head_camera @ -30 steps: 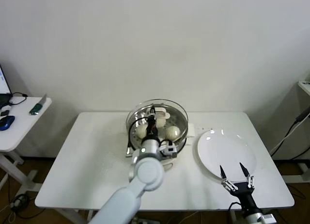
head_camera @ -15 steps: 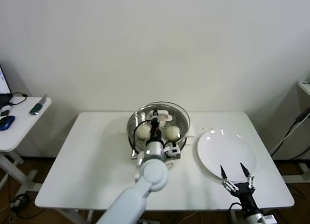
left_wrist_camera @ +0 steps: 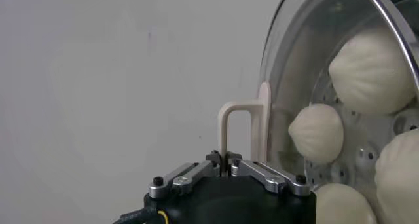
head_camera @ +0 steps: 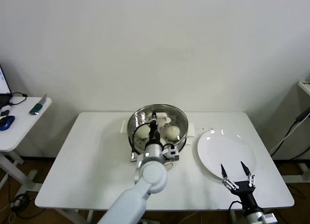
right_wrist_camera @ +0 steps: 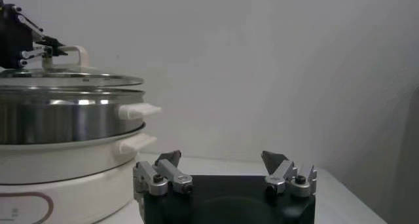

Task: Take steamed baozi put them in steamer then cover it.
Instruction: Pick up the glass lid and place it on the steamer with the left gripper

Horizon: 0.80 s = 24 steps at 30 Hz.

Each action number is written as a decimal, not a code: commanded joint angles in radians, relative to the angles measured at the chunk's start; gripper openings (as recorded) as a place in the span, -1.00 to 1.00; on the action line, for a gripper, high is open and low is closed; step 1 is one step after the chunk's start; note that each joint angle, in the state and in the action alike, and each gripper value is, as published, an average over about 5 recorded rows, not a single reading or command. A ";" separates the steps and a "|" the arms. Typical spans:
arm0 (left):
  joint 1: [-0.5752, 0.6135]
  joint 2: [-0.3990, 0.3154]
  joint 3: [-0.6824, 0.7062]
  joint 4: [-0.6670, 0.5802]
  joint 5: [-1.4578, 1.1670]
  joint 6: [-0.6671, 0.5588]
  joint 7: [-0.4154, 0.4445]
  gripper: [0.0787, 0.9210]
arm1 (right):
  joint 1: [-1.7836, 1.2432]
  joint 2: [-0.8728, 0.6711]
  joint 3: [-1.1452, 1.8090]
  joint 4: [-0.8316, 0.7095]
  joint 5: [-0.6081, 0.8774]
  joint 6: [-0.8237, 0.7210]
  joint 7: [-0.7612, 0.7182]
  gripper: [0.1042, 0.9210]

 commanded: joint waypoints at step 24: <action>0.008 0.033 0.016 0.038 0.005 0.045 -0.049 -0.86 | 0.001 0.003 0.002 -0.008 -0.008 0.016 -0.001 0.76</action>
